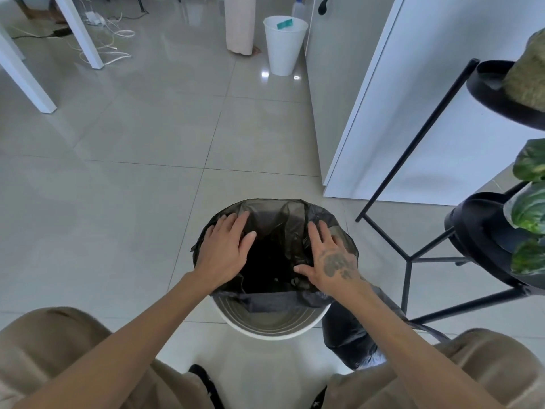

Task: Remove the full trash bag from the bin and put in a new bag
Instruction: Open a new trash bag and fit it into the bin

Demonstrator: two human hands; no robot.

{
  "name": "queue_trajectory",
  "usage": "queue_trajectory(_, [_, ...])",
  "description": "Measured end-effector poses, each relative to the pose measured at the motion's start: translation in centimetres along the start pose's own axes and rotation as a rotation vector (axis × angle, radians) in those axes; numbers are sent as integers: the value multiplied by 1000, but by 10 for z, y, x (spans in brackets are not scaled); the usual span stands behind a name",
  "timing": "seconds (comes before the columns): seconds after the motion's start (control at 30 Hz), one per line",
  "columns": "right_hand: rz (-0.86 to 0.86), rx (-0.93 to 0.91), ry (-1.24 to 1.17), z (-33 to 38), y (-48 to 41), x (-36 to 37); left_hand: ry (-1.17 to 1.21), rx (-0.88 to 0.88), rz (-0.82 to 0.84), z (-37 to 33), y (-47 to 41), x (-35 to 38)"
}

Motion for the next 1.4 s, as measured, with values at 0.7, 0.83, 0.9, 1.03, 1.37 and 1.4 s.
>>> queue_trajectory(0.7, [-7, 96, -154, -26, -18, 15, -142, 2, 89, 17, -8, 14])
queue_trajectory(0.83, [90, 115, -9, -15, -23, 25, -183, 45, 95, 23, 1, 15])
queue_trajectory(0.9, [34, 95, -17, -16, -24, 29, -180, 43, 92, 27, 3, 15])
queue_trajectory(1.03, [-77, 39, -171, -32, -22, 28, -163, 32, 83, 32, 6, 15])
queue_trajectory(1.37, [-400, 397, -957, -57, -8, 24, -176, 55, 83, 38, 7, 20])
queue_trajectory(1.4, [-367, 516, -1175, -58, -6, 25, -179, 55, 86, 39, 7, 20])
Point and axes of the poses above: each hand's wrist, its own y-axis away from the middle knuckle, its own x-axis out of the palm, z = x × y, the point moved 2 cm from there along -y, towards the middle knuckle, and after that the axes turned 11 degrees about y, right-handed, at the moved point
